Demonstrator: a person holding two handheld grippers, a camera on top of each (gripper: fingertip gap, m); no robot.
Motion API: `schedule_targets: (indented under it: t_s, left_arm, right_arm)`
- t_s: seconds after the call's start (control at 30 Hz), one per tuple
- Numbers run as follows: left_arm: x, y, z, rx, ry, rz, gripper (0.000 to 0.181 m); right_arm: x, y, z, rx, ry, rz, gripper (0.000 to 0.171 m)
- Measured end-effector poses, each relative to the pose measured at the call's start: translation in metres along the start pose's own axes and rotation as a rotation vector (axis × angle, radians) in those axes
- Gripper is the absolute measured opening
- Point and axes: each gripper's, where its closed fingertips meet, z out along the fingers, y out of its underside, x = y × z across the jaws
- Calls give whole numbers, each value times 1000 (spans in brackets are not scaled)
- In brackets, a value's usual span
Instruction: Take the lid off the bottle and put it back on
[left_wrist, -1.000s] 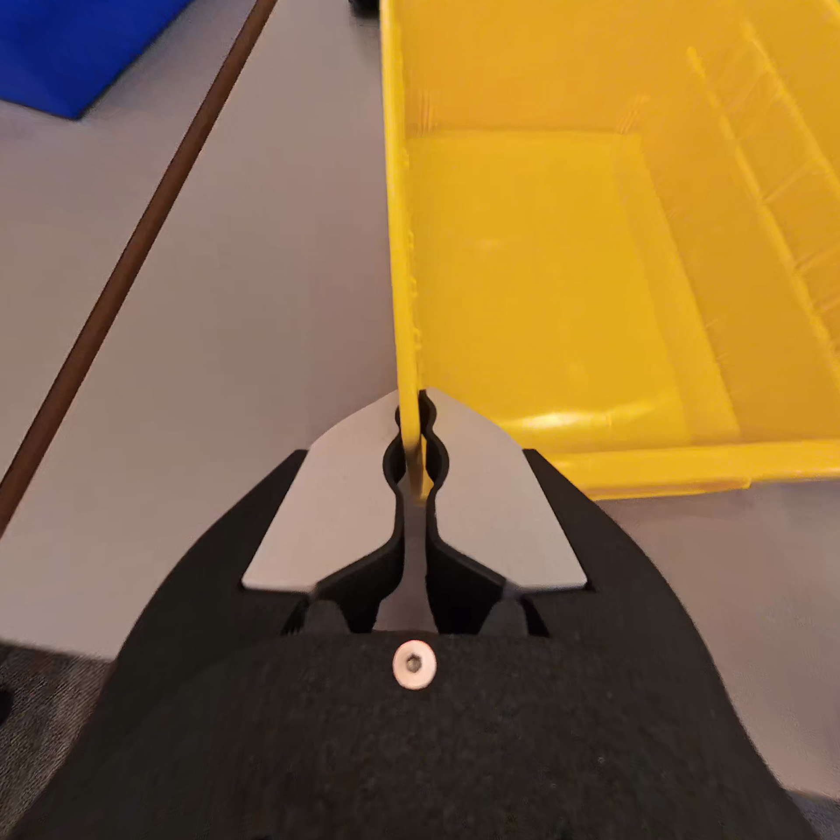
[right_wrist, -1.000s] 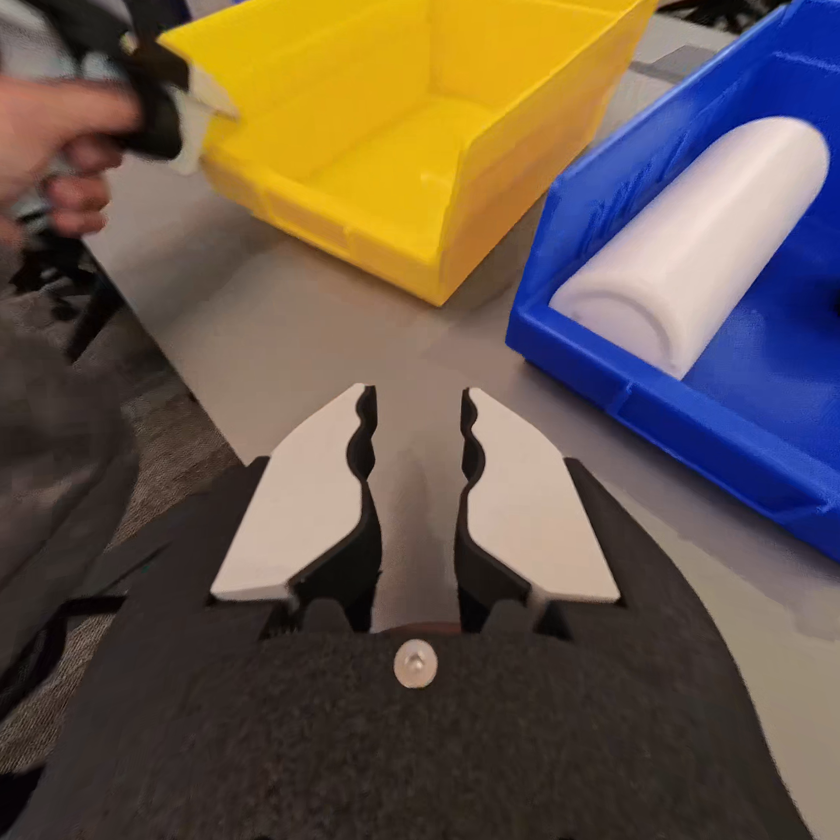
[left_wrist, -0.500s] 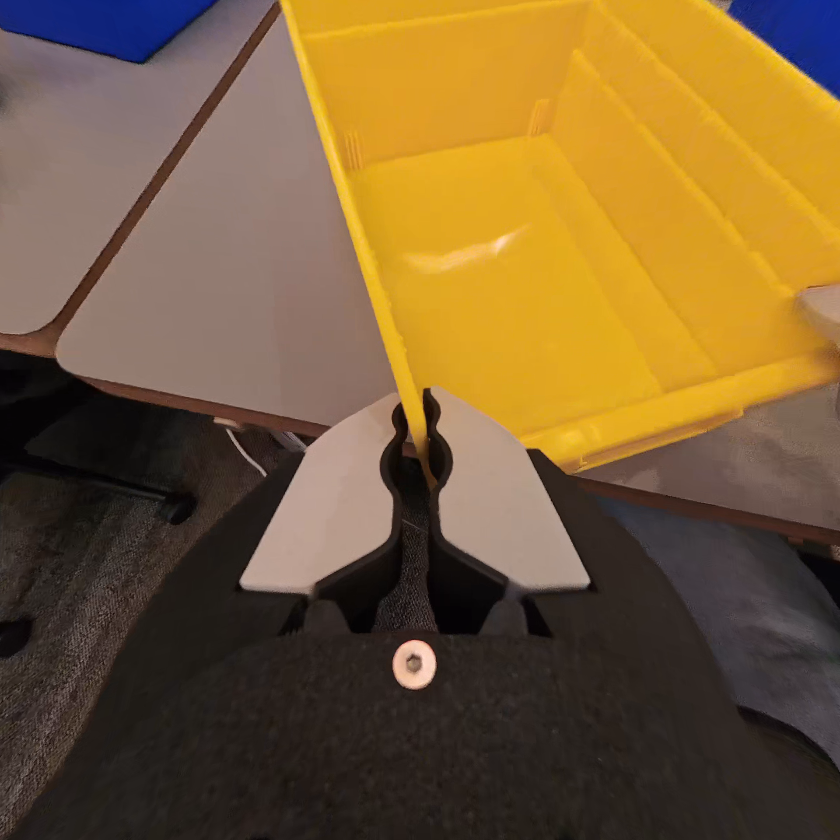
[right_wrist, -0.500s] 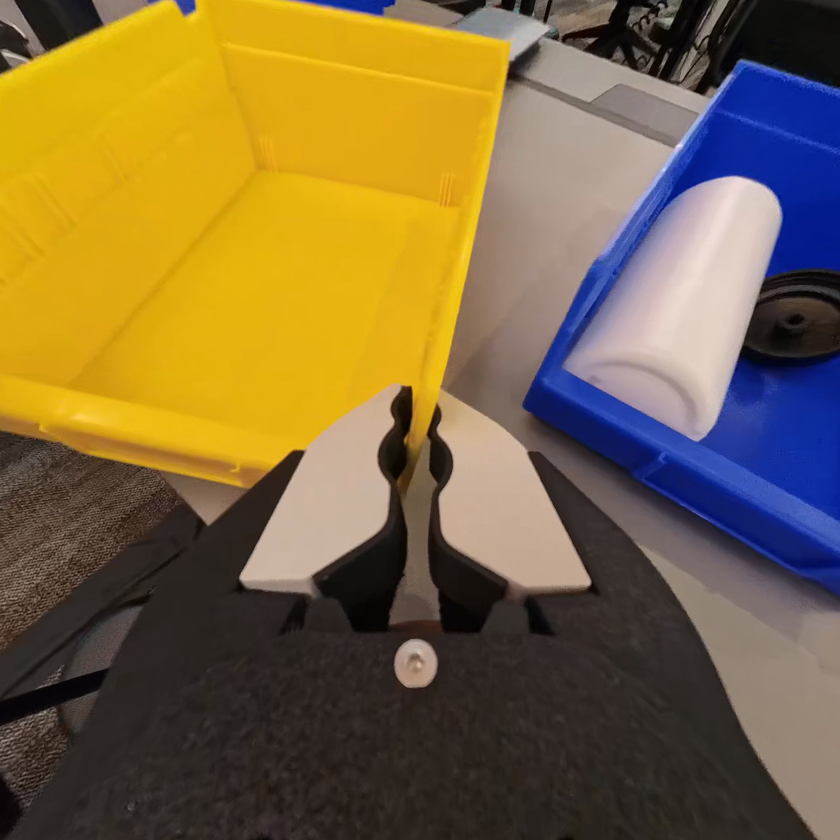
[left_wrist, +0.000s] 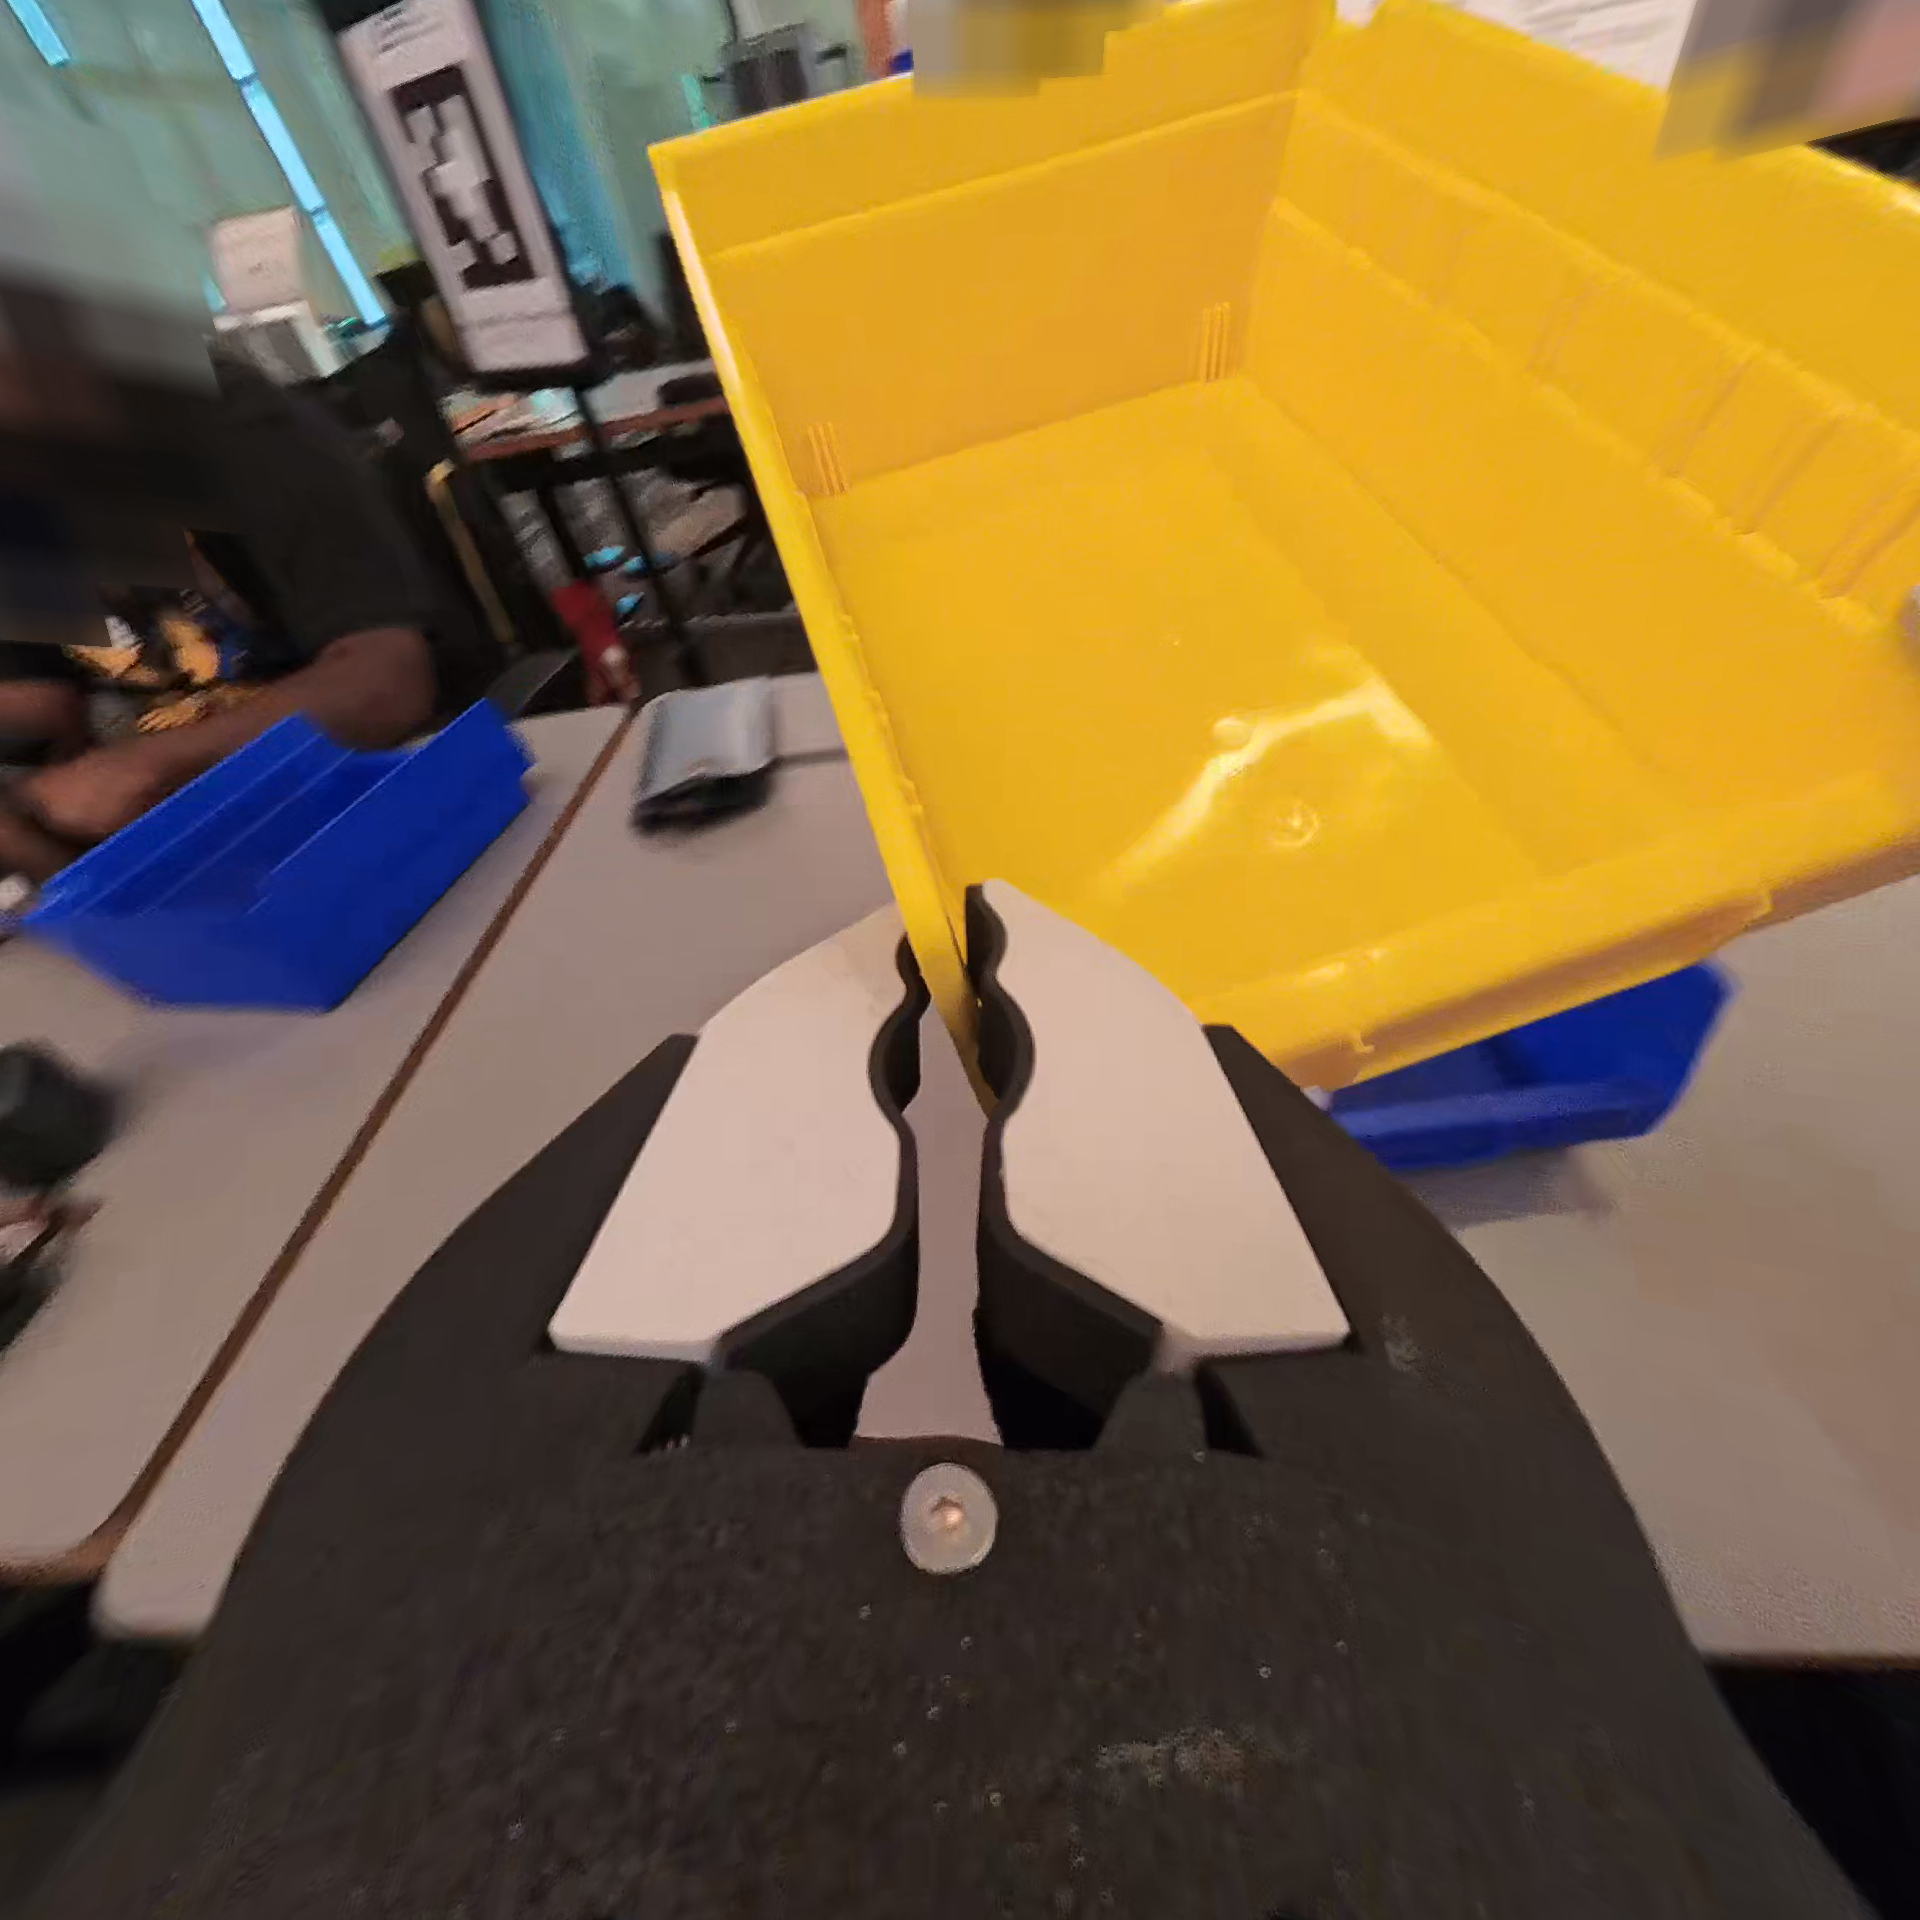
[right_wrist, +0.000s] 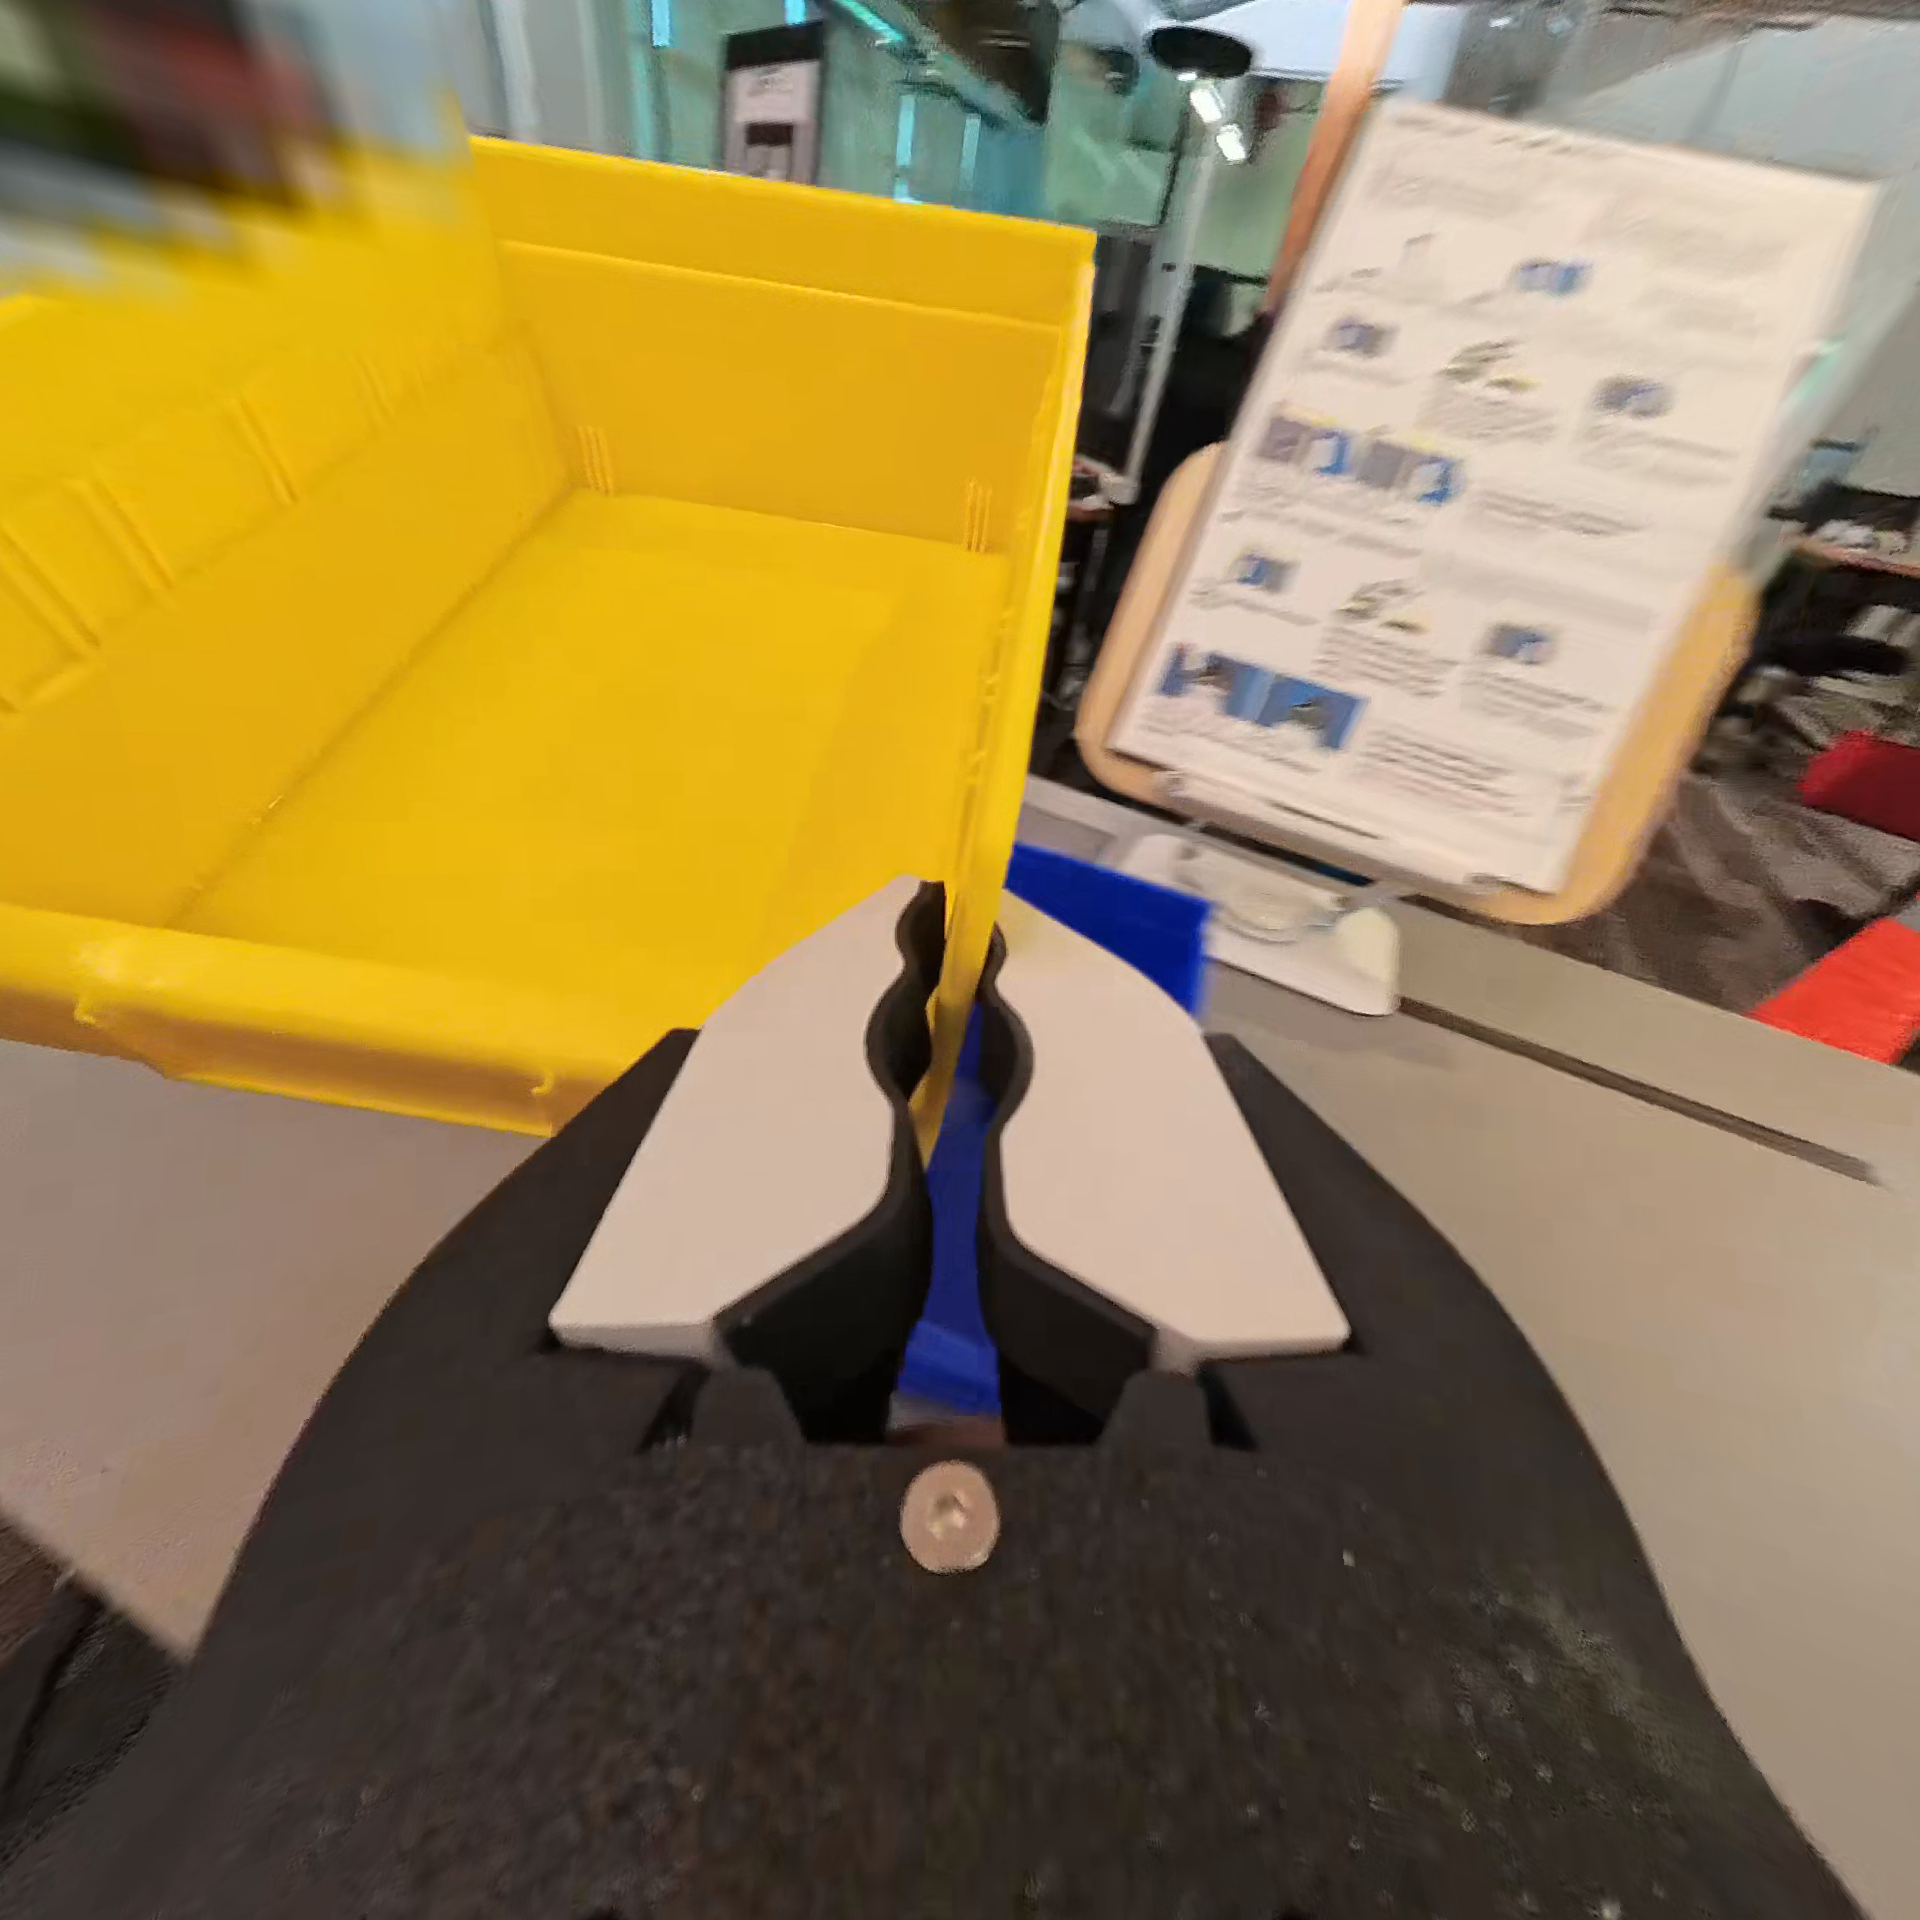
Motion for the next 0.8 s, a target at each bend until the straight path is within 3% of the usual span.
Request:
schedule_targets:
  t_s: [0.1, 0.2, 0.33, 0.43, 0.6, 0.7, 0.8]
  left_arm:
    - [86, -30, 38, 20, 99, 62, 6]
    - [189, -43, 72, 22, 195, 123, 6]
    - [334, -23, 112, -38, 350, 152, 8]
    - [418, 7, 129, -85, 432, 133, 10]
    - [486, 49, 147, -175, 486, 149, 9]
    - [499, 69, 152, -220, 498, 162, 10]
    - [502, 82, 154, -238, 504, 165, 10]
  right_arm:
    - [93, 4, -13, -16, 129, 8, 3]
    - [193, 34, -28, -81, 218, 74, 3]
    - [326, 95, -54, -228, 332, 112, 2]
    - [399, 144, -73, -316, 368, 133, 2]
    - [449, 224, -92, -396, 322, 141, 3]
    - [453, 262, -97, -459, 273, 166, 4]
    - [451, 275, -98, -477, 251, 178, 5]
